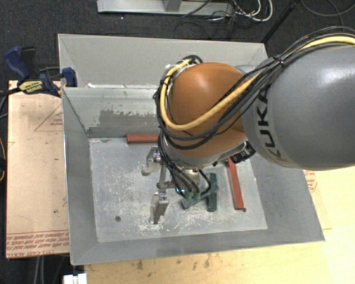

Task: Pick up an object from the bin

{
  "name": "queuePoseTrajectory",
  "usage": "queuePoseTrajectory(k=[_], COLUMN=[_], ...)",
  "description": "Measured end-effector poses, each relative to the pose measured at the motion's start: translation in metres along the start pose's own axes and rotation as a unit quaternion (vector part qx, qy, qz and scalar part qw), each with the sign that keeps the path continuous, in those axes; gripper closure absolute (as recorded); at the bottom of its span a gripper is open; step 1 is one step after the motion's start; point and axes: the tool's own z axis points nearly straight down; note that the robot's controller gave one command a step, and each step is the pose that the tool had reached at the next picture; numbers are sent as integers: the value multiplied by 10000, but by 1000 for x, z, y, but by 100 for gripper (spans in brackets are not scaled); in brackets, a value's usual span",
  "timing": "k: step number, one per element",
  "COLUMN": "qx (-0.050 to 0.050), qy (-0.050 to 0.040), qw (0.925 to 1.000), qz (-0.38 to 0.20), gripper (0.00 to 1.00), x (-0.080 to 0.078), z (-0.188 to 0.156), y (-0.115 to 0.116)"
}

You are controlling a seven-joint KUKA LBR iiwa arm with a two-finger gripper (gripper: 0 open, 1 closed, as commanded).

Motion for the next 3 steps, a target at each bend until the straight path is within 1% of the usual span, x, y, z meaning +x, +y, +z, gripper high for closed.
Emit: queuePoseTrajectory(k=[1, 2, 3], qx=[-8, -9, -2], qy=[-40, -50, -54], qw=[10000, 9993, 9997], qz=[20, -383, -228], gripper=[0, 0, 0], x=[-2, -3, -28], z=[-4, 31, 86], y=[-1, -52, -62])
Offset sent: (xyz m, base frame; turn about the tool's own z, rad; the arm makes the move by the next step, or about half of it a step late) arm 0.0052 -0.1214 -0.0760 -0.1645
